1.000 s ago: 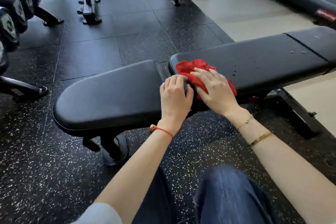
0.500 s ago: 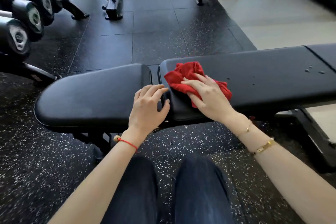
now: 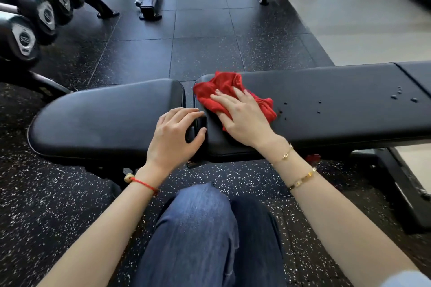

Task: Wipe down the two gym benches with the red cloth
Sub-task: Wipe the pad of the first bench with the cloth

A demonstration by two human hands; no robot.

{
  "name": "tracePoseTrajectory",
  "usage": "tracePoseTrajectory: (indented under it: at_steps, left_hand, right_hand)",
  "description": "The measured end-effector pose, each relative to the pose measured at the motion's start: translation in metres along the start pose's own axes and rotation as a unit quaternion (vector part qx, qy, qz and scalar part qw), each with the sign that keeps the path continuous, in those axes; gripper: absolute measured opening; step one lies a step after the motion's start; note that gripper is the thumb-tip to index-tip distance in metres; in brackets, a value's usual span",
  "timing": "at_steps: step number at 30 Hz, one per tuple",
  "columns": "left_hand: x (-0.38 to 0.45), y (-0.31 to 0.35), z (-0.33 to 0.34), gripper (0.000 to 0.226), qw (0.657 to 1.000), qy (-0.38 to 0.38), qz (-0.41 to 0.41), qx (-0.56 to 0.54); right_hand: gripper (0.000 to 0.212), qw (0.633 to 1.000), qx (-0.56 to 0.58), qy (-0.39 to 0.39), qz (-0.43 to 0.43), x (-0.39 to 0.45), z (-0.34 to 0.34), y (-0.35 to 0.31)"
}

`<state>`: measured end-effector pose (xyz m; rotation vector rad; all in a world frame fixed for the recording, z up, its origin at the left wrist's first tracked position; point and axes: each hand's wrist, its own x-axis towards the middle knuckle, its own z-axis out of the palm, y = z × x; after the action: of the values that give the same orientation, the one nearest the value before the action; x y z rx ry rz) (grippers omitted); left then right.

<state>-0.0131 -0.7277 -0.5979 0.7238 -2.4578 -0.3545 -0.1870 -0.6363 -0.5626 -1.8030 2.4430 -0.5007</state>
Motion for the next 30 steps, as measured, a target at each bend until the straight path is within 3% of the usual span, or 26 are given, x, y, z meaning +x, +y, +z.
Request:
tracePoseTrajectory:
  at_steps: [6,14,22,30]
  left_hand:
    - [-0.002,-0.005,-0.001,0.034,1.000,0.001,-0.027,-0.005]
    - [-0.003,-0.002,-0.003,0.038,0.999,-0.015,-0.038,0.005]
    - [0.004,0.004,-0.006,0.032,0.997,-0.022,-0.063,-0.034]
    - [0.002,0.005,-0.005,0.030,0.997,-0.014,-0.062,-0.034]
  right_hand:
    - [0.052,1.000,0.013,0.012,-0.021,-0.050,-0.008,0.014]
    - [0.054,0.995,-0.029,0.013,0.093,-0.003,-0.011,0.044]
    - [0.057,1.000,-0.022,0.010,0.011,-0.042,-0.001,0.006]
    - [0.060,0.995,-0.048,0.011,0.082,-0.037,-0.017,0.046]
